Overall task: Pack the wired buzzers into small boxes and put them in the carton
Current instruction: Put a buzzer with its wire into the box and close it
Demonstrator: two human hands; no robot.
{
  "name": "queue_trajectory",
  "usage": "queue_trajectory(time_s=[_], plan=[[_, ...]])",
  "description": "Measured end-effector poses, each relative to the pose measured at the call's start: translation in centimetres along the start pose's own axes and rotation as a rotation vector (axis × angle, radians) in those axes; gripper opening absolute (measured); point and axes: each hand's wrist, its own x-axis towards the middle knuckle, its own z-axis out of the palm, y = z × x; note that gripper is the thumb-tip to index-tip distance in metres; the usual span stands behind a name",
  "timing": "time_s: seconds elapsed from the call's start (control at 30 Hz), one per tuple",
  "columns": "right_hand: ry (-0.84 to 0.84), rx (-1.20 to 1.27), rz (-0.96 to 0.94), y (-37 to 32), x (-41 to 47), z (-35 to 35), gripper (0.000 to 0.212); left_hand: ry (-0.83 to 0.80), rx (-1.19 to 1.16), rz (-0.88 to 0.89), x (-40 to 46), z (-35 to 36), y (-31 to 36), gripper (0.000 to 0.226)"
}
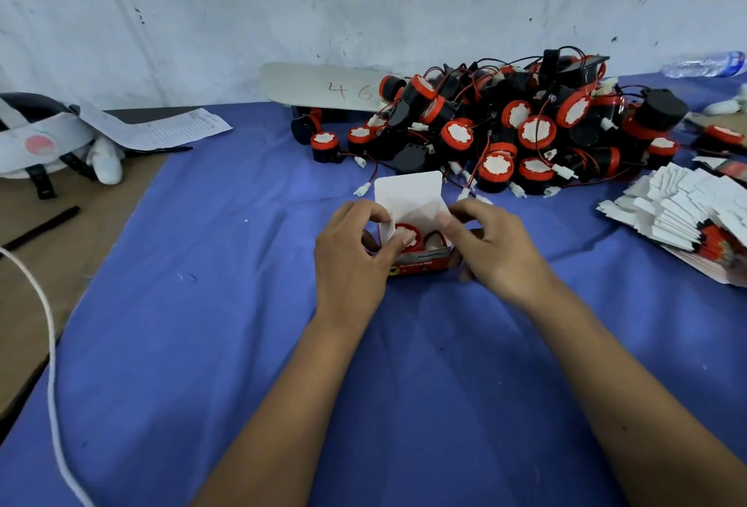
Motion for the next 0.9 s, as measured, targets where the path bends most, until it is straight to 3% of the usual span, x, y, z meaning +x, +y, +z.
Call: queue_trajectory(time_s=[0.1, 0.3, 0.43, 0.57, 0.7, 0.9], plan=[[0.134, 0.054, -0.044, 0.5, -0.4, 0.4, 0.040, -0.023, 0.026, 0.026, 0.1, -0.1, -0.2, 0.025], [0.230, 0.080, -0.097, 1.1, 0.1, 1.1, 0.016, -0.092, 0.060, 0.068, 0.1, -0.3, -0.4, 0.019], [0.184, 0.135, -0.025, 1.6, 0.5, 1.8, 0.043, -0.107, 0.041, 0.057, 0.0, -0.2, -0.2, 0.022], [0.153, 0.234, -0.002, 1.8, 0.7, 2.2, 0.049, -0.106, 0.041, 0.036, 0.1, -0.2, -0.3, 0.010], [0.092, 0.279, -0.150, 1.9, 0.7, 2.0, 0.068, -0.094, 0.007, -0.005, -0.1, -0.2, -0.1, 0.010], [0.040, 0.154, -0.212, 2.4, 0.9, 2.1, 0.037, -0.051, -0.111, -0.169, -0.3, 0.0, 0.0, 0.023]])
